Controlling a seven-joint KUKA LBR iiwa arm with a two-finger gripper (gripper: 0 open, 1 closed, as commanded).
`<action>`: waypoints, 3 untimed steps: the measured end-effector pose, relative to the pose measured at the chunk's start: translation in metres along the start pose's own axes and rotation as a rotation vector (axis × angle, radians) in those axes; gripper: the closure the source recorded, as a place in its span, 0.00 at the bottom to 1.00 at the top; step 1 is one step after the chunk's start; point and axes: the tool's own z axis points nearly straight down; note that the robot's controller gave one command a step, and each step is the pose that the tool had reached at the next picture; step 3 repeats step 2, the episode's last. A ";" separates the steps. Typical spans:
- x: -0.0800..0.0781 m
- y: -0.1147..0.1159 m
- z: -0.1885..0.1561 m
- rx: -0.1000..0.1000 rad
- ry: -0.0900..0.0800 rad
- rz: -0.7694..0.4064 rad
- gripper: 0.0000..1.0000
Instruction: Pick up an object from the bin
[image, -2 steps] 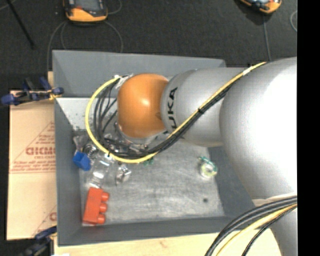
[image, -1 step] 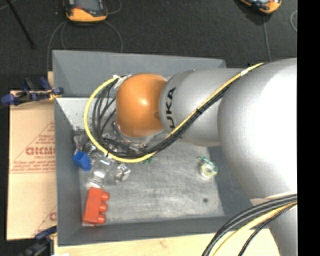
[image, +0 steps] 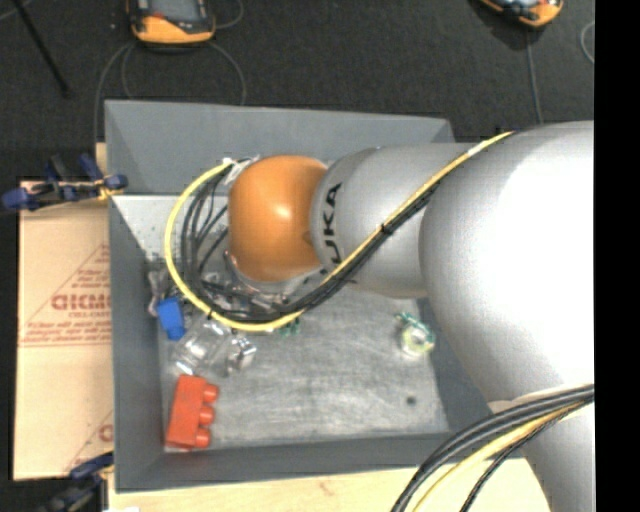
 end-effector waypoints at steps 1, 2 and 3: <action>0.000 -0.001 0.001 0.000 -0.002 0.004 1.00; -0.010 0.023 -0.114 0.000 0.000 0.069 1.00; -0.010 0.023 -0.114 0.000 0.000 0.069 1.00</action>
Offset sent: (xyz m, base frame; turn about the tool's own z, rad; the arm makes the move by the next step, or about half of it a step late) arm 0.0000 0.0000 0.0000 0.0000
